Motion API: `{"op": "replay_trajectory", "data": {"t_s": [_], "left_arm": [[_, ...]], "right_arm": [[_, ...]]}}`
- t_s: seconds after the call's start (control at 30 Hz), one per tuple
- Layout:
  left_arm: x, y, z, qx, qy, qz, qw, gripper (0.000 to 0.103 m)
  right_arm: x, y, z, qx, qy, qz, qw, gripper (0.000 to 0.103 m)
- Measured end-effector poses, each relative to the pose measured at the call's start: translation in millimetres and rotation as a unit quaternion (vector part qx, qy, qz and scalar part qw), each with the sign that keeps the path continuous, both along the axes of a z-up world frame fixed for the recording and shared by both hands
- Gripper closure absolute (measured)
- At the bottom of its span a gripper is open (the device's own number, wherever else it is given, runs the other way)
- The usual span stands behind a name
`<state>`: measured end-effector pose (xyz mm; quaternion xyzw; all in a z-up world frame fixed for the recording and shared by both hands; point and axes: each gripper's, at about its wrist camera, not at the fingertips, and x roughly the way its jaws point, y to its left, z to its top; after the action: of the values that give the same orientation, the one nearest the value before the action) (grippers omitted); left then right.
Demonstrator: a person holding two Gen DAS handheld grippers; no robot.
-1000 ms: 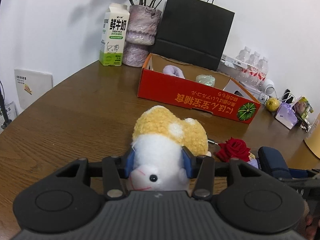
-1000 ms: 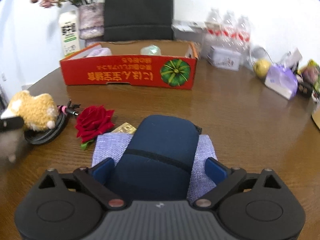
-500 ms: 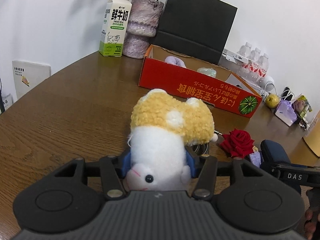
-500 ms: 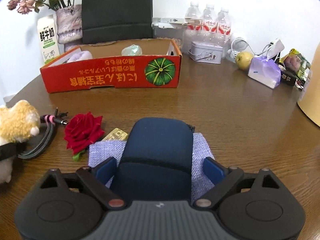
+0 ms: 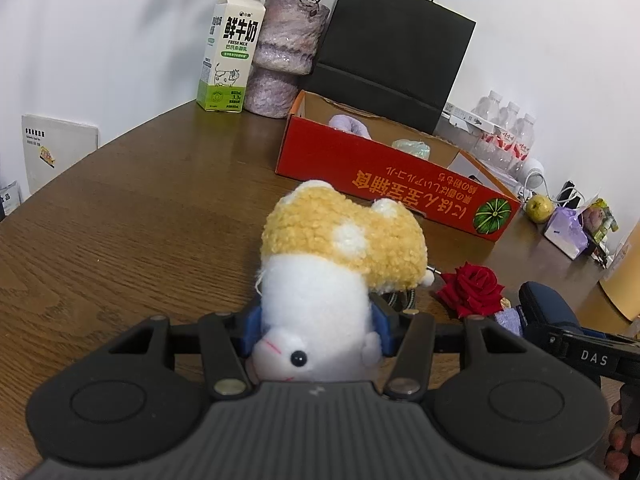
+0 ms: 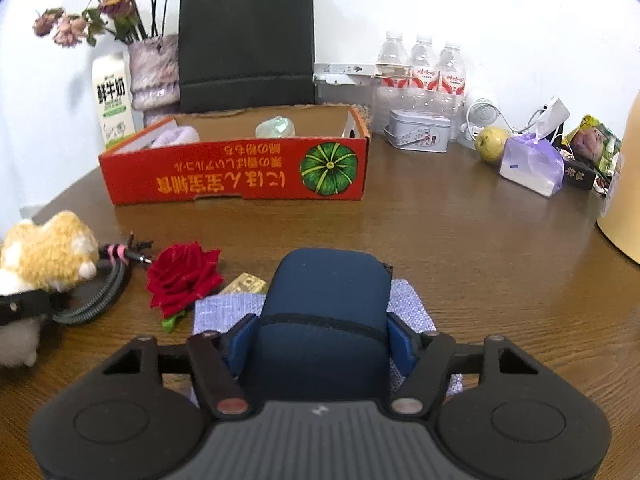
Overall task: Organize objects
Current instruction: 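Carry the plush sheep and navy pouch with both tools over the red box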
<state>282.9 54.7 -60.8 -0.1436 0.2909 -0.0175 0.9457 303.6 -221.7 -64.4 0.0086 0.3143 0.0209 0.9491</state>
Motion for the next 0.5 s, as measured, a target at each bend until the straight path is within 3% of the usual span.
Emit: {"op": "replay_trajectory", "data": {"t_s": [0.5], "left_arm": [[-9.2, -2.8, 18.2, 0.002, -0.031, 0.011, 0.9995, 0.053]], "right_arm": [[-25.3, 9.8, 23.2, 0.014, -0.053, 0.041, 0.998, 0.038]]}}
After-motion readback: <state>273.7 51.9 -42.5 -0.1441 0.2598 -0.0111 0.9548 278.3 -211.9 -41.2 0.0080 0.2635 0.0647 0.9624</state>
